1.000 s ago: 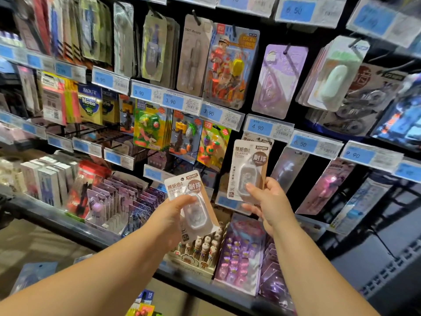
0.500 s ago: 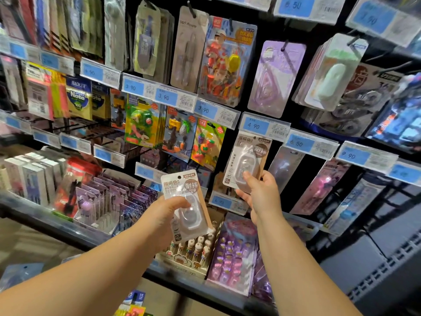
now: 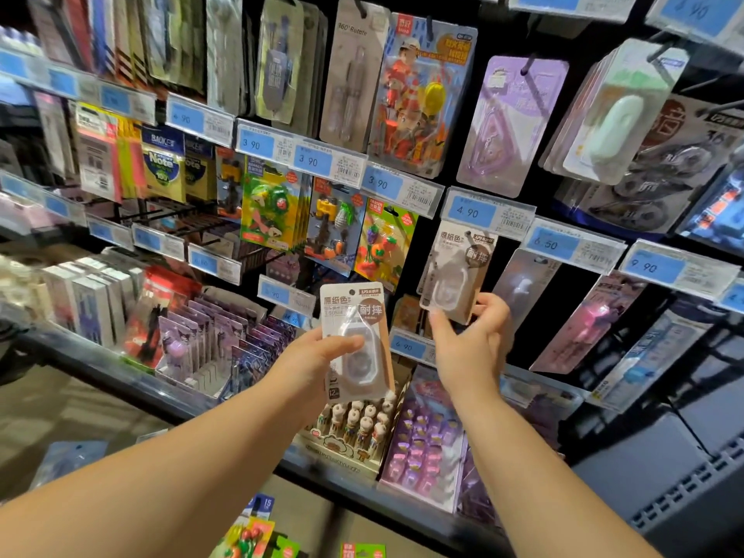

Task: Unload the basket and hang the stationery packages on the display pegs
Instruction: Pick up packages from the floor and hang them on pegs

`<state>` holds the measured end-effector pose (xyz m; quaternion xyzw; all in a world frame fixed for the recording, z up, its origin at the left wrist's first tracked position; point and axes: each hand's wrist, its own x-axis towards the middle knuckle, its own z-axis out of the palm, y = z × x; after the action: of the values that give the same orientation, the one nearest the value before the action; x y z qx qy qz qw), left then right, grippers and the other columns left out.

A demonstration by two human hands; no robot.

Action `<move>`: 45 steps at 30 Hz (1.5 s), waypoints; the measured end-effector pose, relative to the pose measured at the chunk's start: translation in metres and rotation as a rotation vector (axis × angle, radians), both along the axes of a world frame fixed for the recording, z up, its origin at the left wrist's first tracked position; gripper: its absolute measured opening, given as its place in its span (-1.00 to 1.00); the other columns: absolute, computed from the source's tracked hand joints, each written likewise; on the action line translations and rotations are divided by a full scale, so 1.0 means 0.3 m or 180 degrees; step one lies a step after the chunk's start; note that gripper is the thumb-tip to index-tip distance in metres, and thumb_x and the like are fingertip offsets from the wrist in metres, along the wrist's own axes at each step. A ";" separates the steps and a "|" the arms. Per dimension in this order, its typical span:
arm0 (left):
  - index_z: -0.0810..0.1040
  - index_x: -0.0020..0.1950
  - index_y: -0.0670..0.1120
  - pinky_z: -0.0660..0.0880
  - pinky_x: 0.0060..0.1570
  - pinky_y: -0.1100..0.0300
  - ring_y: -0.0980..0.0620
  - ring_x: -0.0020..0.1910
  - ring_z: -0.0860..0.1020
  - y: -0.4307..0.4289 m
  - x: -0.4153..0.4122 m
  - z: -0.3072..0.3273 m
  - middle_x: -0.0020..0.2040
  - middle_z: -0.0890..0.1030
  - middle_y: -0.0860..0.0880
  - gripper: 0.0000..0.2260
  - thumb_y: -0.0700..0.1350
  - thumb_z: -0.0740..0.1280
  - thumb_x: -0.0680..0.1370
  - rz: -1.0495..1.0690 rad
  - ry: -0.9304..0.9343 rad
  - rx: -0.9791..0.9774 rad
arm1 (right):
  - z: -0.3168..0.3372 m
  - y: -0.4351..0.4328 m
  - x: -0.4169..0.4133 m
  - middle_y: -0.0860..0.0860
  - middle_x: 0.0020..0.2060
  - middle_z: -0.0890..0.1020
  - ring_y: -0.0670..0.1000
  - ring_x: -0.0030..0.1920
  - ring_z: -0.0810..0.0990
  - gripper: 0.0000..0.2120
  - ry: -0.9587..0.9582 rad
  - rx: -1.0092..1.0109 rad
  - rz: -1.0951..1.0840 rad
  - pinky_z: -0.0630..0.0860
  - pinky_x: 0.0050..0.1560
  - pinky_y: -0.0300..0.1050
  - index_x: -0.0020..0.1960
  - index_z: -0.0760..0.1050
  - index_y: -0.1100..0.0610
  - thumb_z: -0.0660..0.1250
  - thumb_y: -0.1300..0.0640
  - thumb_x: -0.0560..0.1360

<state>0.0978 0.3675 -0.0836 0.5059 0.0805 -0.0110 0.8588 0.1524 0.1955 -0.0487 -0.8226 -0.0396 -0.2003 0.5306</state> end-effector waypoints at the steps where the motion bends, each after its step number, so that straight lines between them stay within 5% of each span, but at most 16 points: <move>1: 0.59 0.14 -0.14 0.57 -0.13 -0.04 -0.14 -0.09 0.60 -0.002 -0.002 0.004 0.00 0.65 -0.16 -0.77 -0.23 0.37 0.48 -0.0027 -0.0022 0.0023 | -0.006 0.008 -0.011 -0.09 -0.02 0.40 -0.13 -0.11 0.41 -0.67 0.0072 -0.0172 0.0282 0.30 -0.23 -0.51 0.24 0.30 0.07 0.32 0.02 0.57; 5: 0.57 0.24 -0.18 0.59 0.00 -0.21 -0.26 0.02 0.60 -0.011 -0.010 0.015 0.13 0.62 -0.25 -0.67 -0.17 0.39 0.47 -0.0050 -0.0146 0.0091 | -0.015 0.030 -0.042 -0.05 -0.06 0.63 -0.05 -0.04 0.60 -0.76 0.0800 -0.0561 0.1433 0.47 -0.12 -0.22 0.07 0.52 0.02 0.31 -0.13 0.54; 8: 0.56 0.25 -0.19 0.46 0.19 -0.34 -0.37 0.14 0.57 -0.023 -0.016 0.025 0.20 0.60 -0.30 -0.60 -0.11 0.47 0.44 -0.0103 -0.0307 0.0252 | -0.031 0.036 -0.074 0.03 -0.06 0.70 0.01 -0.06 0.69 -0.84 0.0895 -0.0403 0.1846 0.63 -0.05 -0.05 0.08 0.53 0.00 0.37 -0.01 0.54; 11: 0.55 0.22 -0.19 0.60 0.01 -0.06 -0.18 -0.03 0.63 -0.034 -0.014 0.027 0.12 0.64 -0.27 -0.66 -0.12 0.45 0.48 -0.0102 -0.0443 0.0457 | -0.031 0.032 -0.074 0.06 -0.05 0.70 -0.01 -0.10 0.70 -0.88 0.0859 0.0000 0.1828 0.63 -0.15 -0.11 0.09 0.53 0.04 0.36 0.09 0.55; 13: 0.53 0.22 -0.19 0.56 -0.25 0.20 -0.01 -0.14 0.65 -0.042 -0.013 0.027 0.06 0.66 -0.21 -0.71 -0.16 0.40 0.53 -0.0091 -0.0408 0.0595 | -0.029 0.027 -0.061 0.08 -0.03 0.69 0.04 -0.06 0.70 -0.86 0.0854 0.0407 0.1732 0.65 -0.03 0.00 0.11 0.52 0.07 0.36 0.14 0.55; 15: 0.53 0.23 -0.16 0.50 -0.28 0.27 0.07 -0.17 0.64 -0.052 -0.001 0.023 0.08 0.66 -0.16 -0.73 -0.15 0.39 0.55 -0.0032 -0.0302 0.0656 | -0.026 0.016 -0.046 0.08 0.00 0.69 0.07 -0.01 0.69 -0.84 0.0736 0.0595 0.1572 0.62 0.08 0.12 0.13 0.53 0.08 0.36 0.15 0.55; 23: 0.55 0.20 -0.04 0.57 0.02 0.04 0.00 -0.10 0.59 -0.156 0.113 0.086 0.05 0.65 -0.06 -0.76 -0.05 0.41 0.55 0.0262 -0.0394 0.1370 | 0.006 -0.051 0.027 0.05 -0.06 0.69 0.01 -0.06 0.68 -0.87 0.0287 0.0933 0.0991 0.59 0.00 -0.03 0.08 0.54 0.12 0.36 0.13 0.55; 27: 0.54 0.23 0.01 0.52 -0.20 0.15 0.05 -0.19 0.55 -0.191 0.159 0.118 -0.05 0.61 0.00 -0.73 0.03 0.39 0.56 0.0294 -0.0485 0.1791 | 0.002 -0.078 0.069 0.09 -0.05 0.68 0.08 -0.02 0.66 -0.87 0.0222 0.0995 0.0791 0.58 0.03 -0.01 0.07 0.54 0.12 0.36 0.10 0.56; 35: 0.49 0.25 0.07 0.41 -0.25 0.25 0.11 -0.15 0.56 -0.216 0.210 0.138 0.03 0.59 -0.02 -0.72 0.02 0.40 0.56 0.0586 -0.0556 0.1942 | 0.003 -0.079 0.128 0.02 0.01 0.67 0.01 0.04 0.64 -0.71 0.0087 0.1001 0.0747 0.55 0.12 0.03 0.17 0.53 0.07 0.37 -0.05 0.51; 42: 0.51 0.27 0.06 0.53 0.03 0.09 0.08 -0.02 0.60 -0.227 0.250 0.124 0.02 0.62 0.05 -0.69 0.03 0.41 0.54 0.0648 -0.0459 0.2011 | 0.000 -0.084 0.152 -0.01 -0.06 0.66 0.01 -0.01 0.63 -0.93 -0.0047 0.0845 0.0669 0.56 0.13 0.09 -0.02 0.48 -0.10 0.36 0.05 0.55; 45: 0.51 0.27 0.06 0.51 -0.04 0.13 0.08 -0.02 0.60 -0.235 0.252 0.110 0.01 0.63 0.03 -0.69 0.03 0.40 0.54 0.0667 -0.0508 0.1987 | -0.002 -0.091 0.156 -0.01 -0.06 0.66 0.02 -0.02 0.64 -0.91 -0.0129 0.0769 0.0658 0.57 0.11 0.09 -0.02 0.48 -0.12 0.36 0.06 0.55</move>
<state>0.1736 0.2971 -0.0505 0.7327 0.0640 0.1422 0.6625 0.1991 0.1683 -0.0492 -0.7402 -0.1104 -0.1646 0.6425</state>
